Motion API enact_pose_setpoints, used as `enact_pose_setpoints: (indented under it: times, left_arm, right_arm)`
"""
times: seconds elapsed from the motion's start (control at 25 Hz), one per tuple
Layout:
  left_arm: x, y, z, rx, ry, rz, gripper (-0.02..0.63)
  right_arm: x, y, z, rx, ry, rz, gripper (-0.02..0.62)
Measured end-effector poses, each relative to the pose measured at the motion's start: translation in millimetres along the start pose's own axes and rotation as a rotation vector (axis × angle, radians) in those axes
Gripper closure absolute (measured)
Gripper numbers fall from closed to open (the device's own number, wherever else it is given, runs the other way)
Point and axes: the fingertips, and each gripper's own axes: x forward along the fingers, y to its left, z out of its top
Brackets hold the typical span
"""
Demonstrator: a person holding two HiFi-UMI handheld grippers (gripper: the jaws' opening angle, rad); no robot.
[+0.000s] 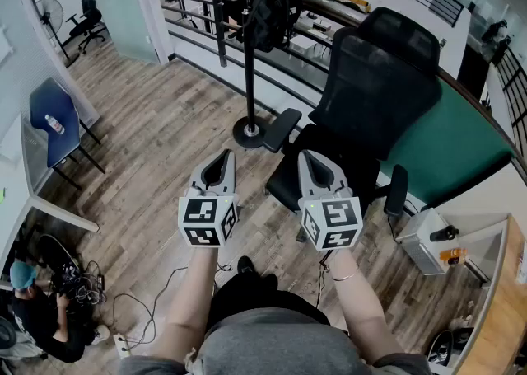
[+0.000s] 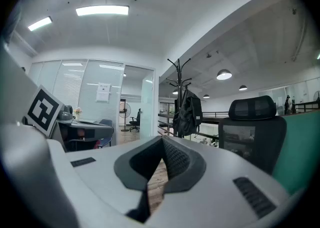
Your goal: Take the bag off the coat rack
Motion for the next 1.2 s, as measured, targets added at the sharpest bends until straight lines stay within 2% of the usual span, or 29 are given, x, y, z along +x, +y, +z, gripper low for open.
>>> enact_pose_setpoints:
  times: [0.8,0.96,1.04,1.2]
  left_arm:
    - [-10,-14,-5,0.044,0.034,0.011,0.578]
    - [-11,-15,3,0.054,0.015,0.015,0.577]
    - [-11,-15,6,0.048,0.007,0.014,0.574]
    - [-7,-14,5,0.039,0.009,0.012,0.517]
  right_arm:
    - [-17,4,-8,0.012,-0.02,-0.01,0.591]
    - [-17,0,-2,0.036,-0.041,-0.01,0.589]
    - [-16,-3,-1,0.054,-0.044,-0.004,0.567]
    - [-12,-8,-3,0.091,-0.033,0.004,0.527]
